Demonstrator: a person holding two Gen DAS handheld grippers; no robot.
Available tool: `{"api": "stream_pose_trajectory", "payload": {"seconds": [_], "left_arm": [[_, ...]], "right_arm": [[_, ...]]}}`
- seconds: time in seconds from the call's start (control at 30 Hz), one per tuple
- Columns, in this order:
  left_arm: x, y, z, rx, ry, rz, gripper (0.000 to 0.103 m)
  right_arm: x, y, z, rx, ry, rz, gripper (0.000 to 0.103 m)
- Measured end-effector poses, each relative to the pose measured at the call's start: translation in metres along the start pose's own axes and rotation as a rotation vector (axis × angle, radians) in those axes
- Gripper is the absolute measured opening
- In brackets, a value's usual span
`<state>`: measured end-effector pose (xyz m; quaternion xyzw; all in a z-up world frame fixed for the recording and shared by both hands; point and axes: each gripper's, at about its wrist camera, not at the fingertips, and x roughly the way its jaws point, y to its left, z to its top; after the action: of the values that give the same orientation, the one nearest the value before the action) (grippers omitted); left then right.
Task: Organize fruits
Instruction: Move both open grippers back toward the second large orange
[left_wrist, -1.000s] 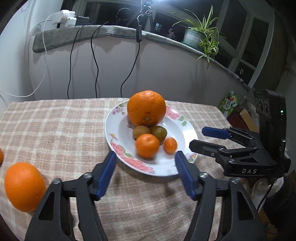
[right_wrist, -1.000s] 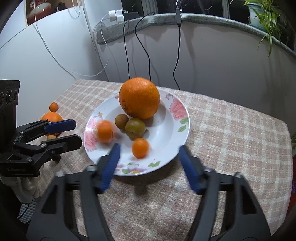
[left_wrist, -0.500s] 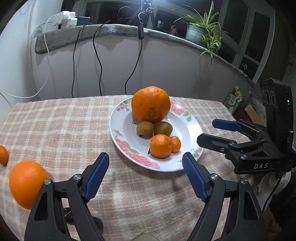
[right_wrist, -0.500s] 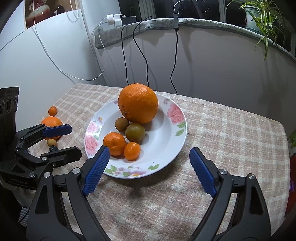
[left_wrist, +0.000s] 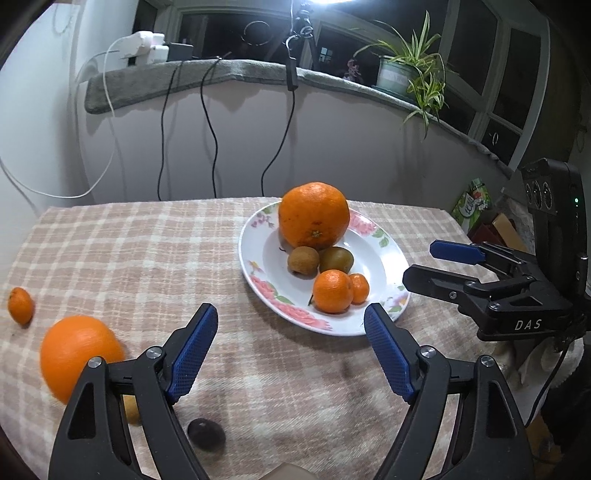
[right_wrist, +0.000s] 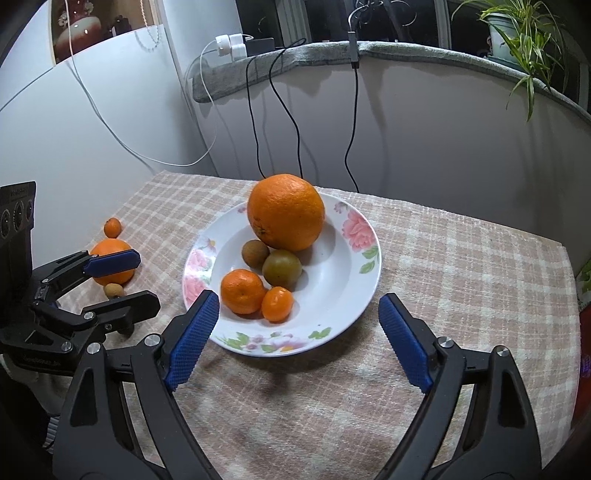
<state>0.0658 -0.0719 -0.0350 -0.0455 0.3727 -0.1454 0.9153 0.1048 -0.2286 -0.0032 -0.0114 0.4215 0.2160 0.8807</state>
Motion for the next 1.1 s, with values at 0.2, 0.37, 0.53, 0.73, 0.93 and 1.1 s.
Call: {"api": "stream_pose_trajectory", "payload": {"seconds": [0.2,0.37,0.53,0.73,0.93,1.1], "left_arm": [[-0.016,0.012,-0.007,-0.012,-0.017,0.021,0.082],[-0.033,0.024,-0.015,-0.028,-0.035,0.044,0.082],[-0.049,0.041,-0.025,-0.054,-0.043,0.074,0.082],[-0.065,0.06,-0.043,-0.095,-0.038,0.109,0.082],[-0.073,0.074,-0.06,-0.128,-0.023,0.125,0.08],[-0.076,0.082,-0.068,-0.153,-0.015,0.131,0.08]], "right_arm": [[-0.004,0.016,0.0,-0.024,-0.006,0.031,0.09],[-0.005,0.03,0.002,-0.051,-0.004,0.073,0.09],[-0.006,0.049,0.001,-0.092,0.0,0.117,0.09],[-0.002,0.072,-0.003,-0.148,0.017,0.15,0.09],[0.005,0.093,-0.004,-0.192,0.038,0.181,0.09],[0.013,0.109,-0.006,-0.224,0.055,0.206,0.09]]}}
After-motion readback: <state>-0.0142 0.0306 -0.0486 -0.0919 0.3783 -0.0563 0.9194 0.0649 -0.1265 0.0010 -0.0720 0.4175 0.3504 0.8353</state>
